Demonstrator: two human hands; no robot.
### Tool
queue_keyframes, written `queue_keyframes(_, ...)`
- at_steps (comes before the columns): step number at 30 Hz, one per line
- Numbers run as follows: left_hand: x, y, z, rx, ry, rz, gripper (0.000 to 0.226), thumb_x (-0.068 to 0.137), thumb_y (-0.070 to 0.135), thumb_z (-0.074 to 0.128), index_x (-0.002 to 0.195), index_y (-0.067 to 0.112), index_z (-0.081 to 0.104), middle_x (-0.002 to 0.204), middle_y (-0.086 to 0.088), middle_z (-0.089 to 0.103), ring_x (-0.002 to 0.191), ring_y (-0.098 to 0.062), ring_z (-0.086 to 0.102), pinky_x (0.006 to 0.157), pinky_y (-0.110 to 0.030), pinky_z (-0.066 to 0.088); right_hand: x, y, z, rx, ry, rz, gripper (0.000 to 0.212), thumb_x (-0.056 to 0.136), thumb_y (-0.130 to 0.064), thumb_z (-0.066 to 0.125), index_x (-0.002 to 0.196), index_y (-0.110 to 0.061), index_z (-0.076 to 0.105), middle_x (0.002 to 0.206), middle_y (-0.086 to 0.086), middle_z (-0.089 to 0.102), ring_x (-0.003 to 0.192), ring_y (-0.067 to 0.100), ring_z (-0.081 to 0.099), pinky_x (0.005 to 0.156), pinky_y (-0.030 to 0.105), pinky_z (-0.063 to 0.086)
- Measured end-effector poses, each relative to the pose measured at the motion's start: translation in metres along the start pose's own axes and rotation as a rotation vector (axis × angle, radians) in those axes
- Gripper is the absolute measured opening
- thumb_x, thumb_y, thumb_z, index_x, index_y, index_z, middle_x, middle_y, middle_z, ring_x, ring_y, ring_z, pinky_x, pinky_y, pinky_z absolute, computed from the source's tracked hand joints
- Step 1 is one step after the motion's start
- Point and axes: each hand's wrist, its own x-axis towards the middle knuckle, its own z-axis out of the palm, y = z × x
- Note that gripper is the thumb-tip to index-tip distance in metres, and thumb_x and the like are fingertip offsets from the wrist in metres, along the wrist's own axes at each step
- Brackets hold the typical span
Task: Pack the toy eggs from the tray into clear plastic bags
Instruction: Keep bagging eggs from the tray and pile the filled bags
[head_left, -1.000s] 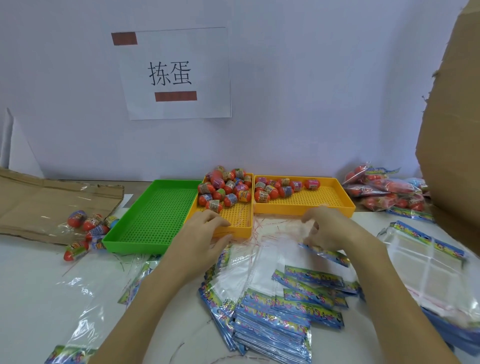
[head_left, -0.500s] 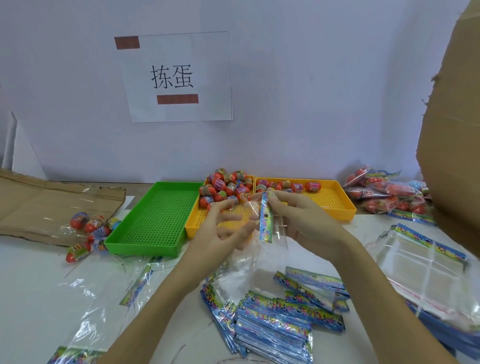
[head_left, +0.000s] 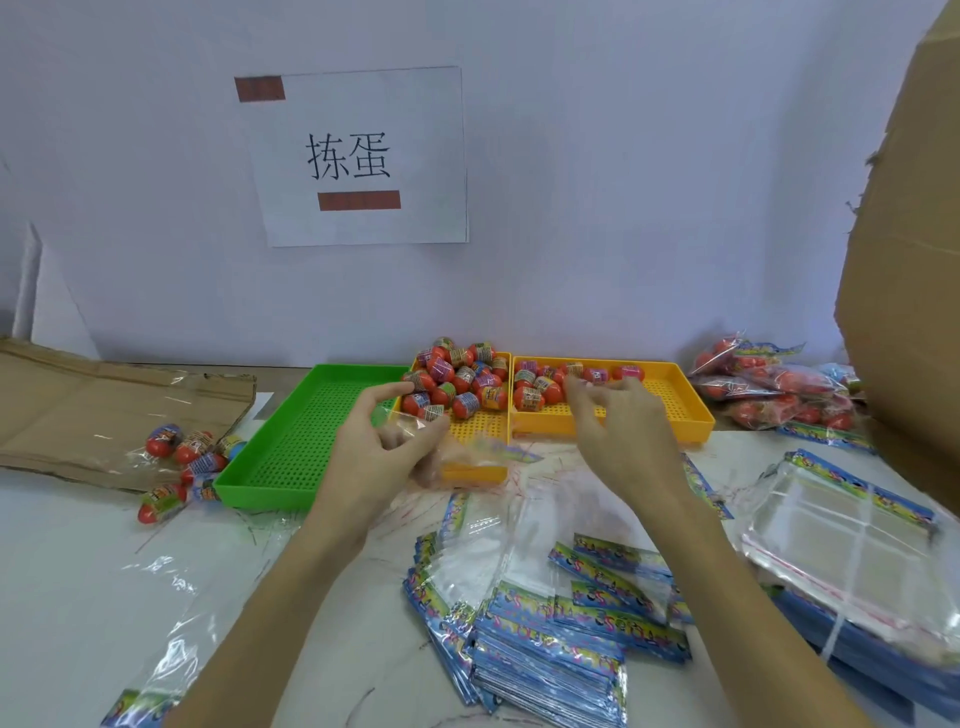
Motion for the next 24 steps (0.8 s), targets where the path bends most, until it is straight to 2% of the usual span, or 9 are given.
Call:
queue_keyframes(2,0.0,0.0,-0.001,-0.008,-0.002,0.019,0.055,0.082,0.029,0.086,0.13,0.026,0.059,0.064,-0.026,0.06,0.055,-0.026,0.066,0.05,-0.032,0.054,-0.003,-0.006,-0.005,0.11,0.097,-0.063,0.075,0.103,-0.062,0.026,0.084,-0.018,0.083,0.105,-0.002,0.075,0.098,0.018,0.065,0.092,0.037,0.05)
queue_keyframes(5,0.001,0.0,0.0,0.026,-0.004,0.043,0.048,0.08,0.035,0.089,0.121,0.034,0.065,0.061,-0.026,0.053,0.052,-0.026,0.058,0.047,-0.032,0.048,-0.004,-0.009,-0.005,0.171,0.004,-0.205,0.038,0.104,-0.045,0.054,0.101,-0.02,0.081,0.071,-0.013,0.074,0.063,0.009,0.068,0.079,0.031,0.057)
queue_keyframes(7,-0.001,0.0,0.001,0.041,-0.001,0.053,0.041,0.081,0.035,0.089,0.117,0.036,0.068,0.059,-0.019,0.046,0.054,-0.027,0.051,0.05,-0.034,0.047,-0.007,-0.012,0.0,0.147,-0.114,-0.298,0.032,0.099,-0.032,0.068,0.13,-0.025,0.069,0.071,-0.013,0.074,0.065,0.001,0.068,0.079,0.024,0.058)
queue_keyframes(10,-0.003,0.002,0.003,0.044,0.019,0.056,0.029,0.085,0.031,0.087,0.109,0.035,0.071,0.061,-0.019,0.046,0.055,-0.028,0.051,0.045,-0.031,0.046,-0.011,-0.02,0.01,0.093,-0.152,-0.441,0.014,0.099,-0.036,0.067,0.104,-0.029,0.079,0.077,-0.012,0.077,0.069,-0.004,0.063,0.072,0.018,0.052)
queue_keyframes(12,-0.004,0.004,0.003,0.03,0.03,0.065,0.022,0.085,0.03,0.086,0.103,0.027,0.074,0.06,-0.02,0.049,0.052,-0.025,0.052,0.043,-0.028,0.046,-0.012,-0.023,0.013,0.113,-0.183,-0.439,0.025,0.104,-0.041,0.058,0.092,-0.029,0.076,0.061,-0.011,0.072,0.058,-0.001,0.063,0.061,0.014,0.045)
queue_keyframes(14,-0.005,0.007,0.002,0.021,0.052,0.059,0.02,0.085,0.029,0.086,0.097,0.018,0.076,0.062,-0.019,0.051,0.052,-0.024,0.053,0.043,-0.027,0.046,-0.015,-0.025,0.014,0.212,-0.191,-0.376,0.043,0.105,-0.054,0.043,0.101,-0.025,0.075,0.056,-0.012,0.069,0.05,0.0,0.063,0.06,0.012,0.045)
queue_keyframes(18,-0.007,0.016,0.001,-0.058,0.075,-0.054,0.033,0.079,0.047,0.083,0.088,0.016,0.081,0.074,-0.024,0.07,0.059,-0.022,0.07,0.05,-0.028,0.055,-0.021,-0.023,0.014,0.488,-0.284,-0.163,0.078,0.1,-0.074,0.014,0.11,-0.023,0.073,0.063,0.0,0.072,0.051,0.014,0.069,0.077,0.035,0.052)
queue_keyframes(21,-0.006,0.019,-0.002,-0.208,-0.098,-0.193,0.065,0.093,0.069,0.054,0.111,0.011,0.079,0.101,-0.014,0.081,0.08,-0.028,0.079,0.058,-0.026,0.06,-0.018,-0.024,0.011,0.514,-0.285,-0.216,0.084,0.098,-0.078,0.015,0.106,-0.022,0.077,0.074,-0.014,0.073,0.072,0.005,0.071,0.08,0.034,0.053)
queue_keyframes(24,-0.003,0.023,-0.012,-0.581,-0.313,-0.317,0.061,0.106,0.049,0.041,0.138,0.0,0.059,0.137,-0.012,0.07,0.119,-0.039,0.071,0.07,-0.033,0.066,-0.018,-0.028,0.008,0.405,-0.247,-0.351,0.059,0.095,-0.079,0.03,0.113,-0.04,0.071,0.084,-0.032,0.068,0.085,-0.008,0.065,0.07,0.011,0.047)
